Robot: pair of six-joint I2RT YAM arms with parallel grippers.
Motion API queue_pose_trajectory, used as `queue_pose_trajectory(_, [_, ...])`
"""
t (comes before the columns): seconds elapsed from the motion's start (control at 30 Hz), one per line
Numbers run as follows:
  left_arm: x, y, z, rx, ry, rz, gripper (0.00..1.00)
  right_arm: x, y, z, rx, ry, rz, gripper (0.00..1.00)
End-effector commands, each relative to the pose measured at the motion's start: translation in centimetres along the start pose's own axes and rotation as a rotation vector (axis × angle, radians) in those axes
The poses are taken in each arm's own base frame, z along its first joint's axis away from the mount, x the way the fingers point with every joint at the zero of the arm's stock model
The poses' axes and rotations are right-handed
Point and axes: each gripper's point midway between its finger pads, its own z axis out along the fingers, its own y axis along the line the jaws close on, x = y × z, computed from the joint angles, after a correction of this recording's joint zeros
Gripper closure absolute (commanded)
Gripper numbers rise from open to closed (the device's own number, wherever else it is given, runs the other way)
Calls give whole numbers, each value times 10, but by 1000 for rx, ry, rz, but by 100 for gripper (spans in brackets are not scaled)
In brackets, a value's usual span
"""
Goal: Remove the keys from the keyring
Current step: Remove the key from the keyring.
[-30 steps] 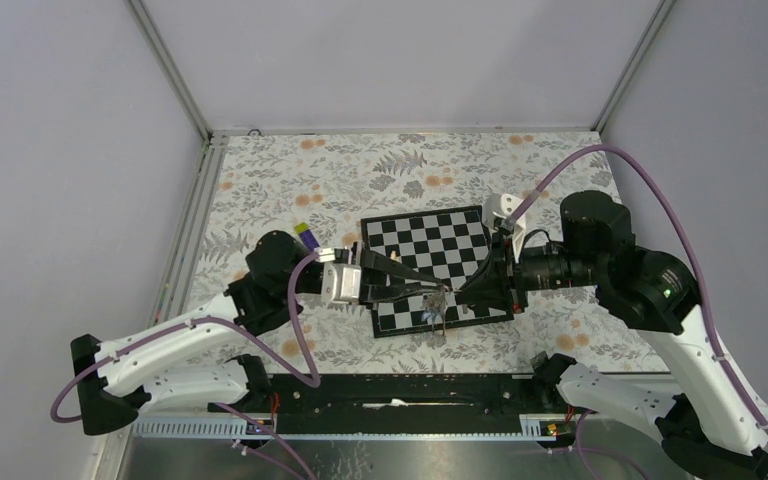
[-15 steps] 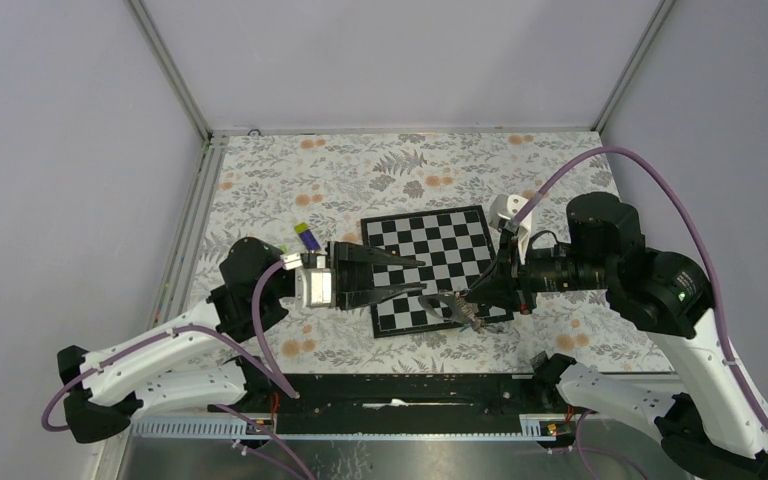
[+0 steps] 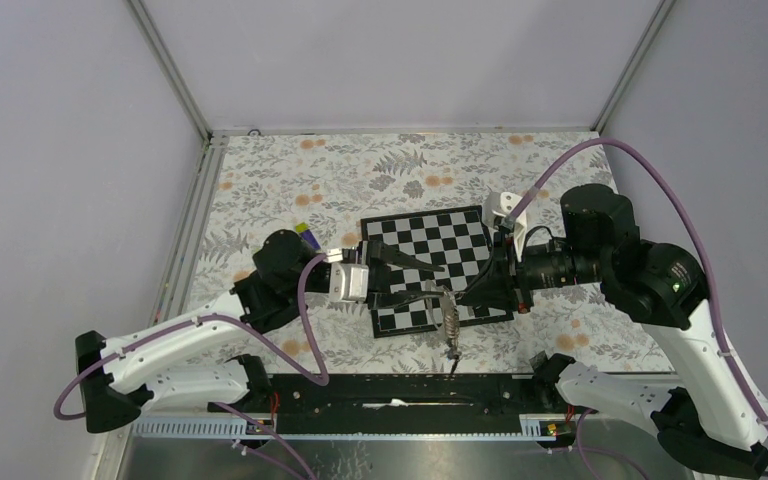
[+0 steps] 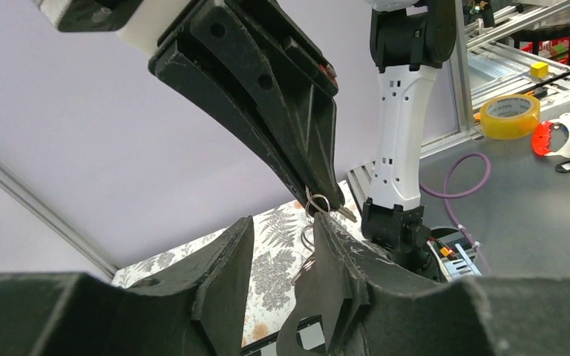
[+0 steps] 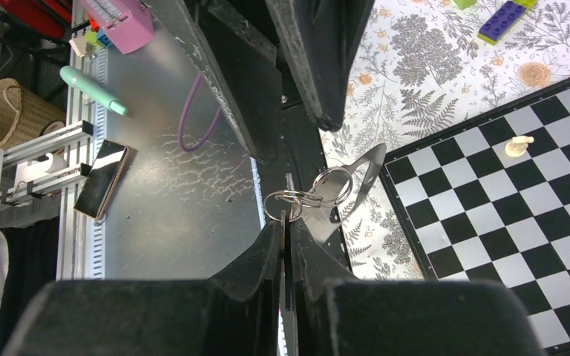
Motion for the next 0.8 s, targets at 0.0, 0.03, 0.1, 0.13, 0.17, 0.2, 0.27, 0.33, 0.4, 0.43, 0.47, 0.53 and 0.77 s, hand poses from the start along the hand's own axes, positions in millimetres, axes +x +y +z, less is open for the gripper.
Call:
queue_pose_trajectory(0.0, [-20,0,3,34,-48,44,59,-15,16,-8,-55,-53,-50,96])
queue_pose_trajectory(0.03, [-19,-1,4,38,-46,42,59,-16,16,-8,-59,-55,-53,96])
queue_pose_trajectory(0.1, [-18,-2,5,48,-42,38,59,-16,18,-8,-70,-57,-56,96])
queue_pose_trajectory(0.13, [-17,-2,5,51,-41,37,59,-17,18,-8,-72,-58,-56,96])
queue_pose_trajectory(0.17, [-16,-3,5,56,-40,35,59,-17,18,-8,-73,-59,-56,96])
queue_pose_trajectory(0.2, [-16,-3,6,60,-38,33,59,-17,18,-7,-74,-60,-58,96])
queue_pose_trajectory(0.27, [-14,-4,7,71,-32,26,59,-18,18,-6,-76,-62,-60,96])
queue_pose_trajectory(0.33, [-12,-5,8,79,-28,21,59,-19,18,-6,-79,-66,-63,96])
queue_pose_trajectory(0.4, [-11,-7,9,89,-27,17,59,-20,18,-6,-82,-68,-64,96])
queue_pose_trajectory(0.43, [-10,-7,9,93,-26,14,59,-20,19,-6,-84,-70,-65,96])
queue_pose_trajectory(0.47, [-9,-8,9,96,-26,13,59,-20,19,-6,-85,-70,-64,96])
queue_pose_trajectory(0.53, [-9,-8,9,99,-25,9,59,-22,19,-6,-88,-74,-66,96])
queue_pose_trajectory(0.77, [-14,-10,10,115,-38,-5,58,-26,24,-8,-113,-67,-86,96])
